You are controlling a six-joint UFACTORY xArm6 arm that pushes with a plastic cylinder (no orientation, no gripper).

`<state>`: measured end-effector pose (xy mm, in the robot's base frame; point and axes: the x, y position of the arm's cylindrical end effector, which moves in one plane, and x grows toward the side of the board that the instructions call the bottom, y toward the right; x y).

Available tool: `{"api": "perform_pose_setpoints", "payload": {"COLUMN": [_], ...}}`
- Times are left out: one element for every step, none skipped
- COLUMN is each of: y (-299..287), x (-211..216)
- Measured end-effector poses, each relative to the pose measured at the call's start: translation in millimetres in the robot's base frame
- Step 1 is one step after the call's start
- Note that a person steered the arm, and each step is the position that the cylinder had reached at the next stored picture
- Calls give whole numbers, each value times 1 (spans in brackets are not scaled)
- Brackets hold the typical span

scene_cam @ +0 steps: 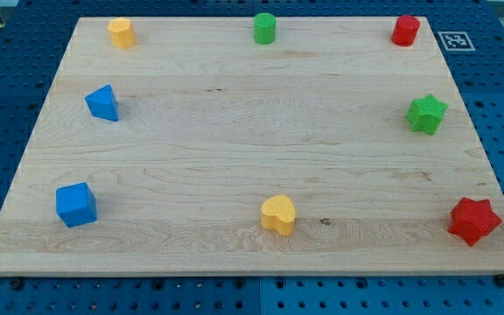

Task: Push the red star towards yellow heart

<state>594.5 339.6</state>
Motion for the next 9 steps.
{"api": "perform_pose_setpoints", "payload": {"y": [0, -7, -50, -56, -67, -68, -68, -68, -70], "x": [0, -5, -6, -6, -6, -8, -12, -20, -20]}}
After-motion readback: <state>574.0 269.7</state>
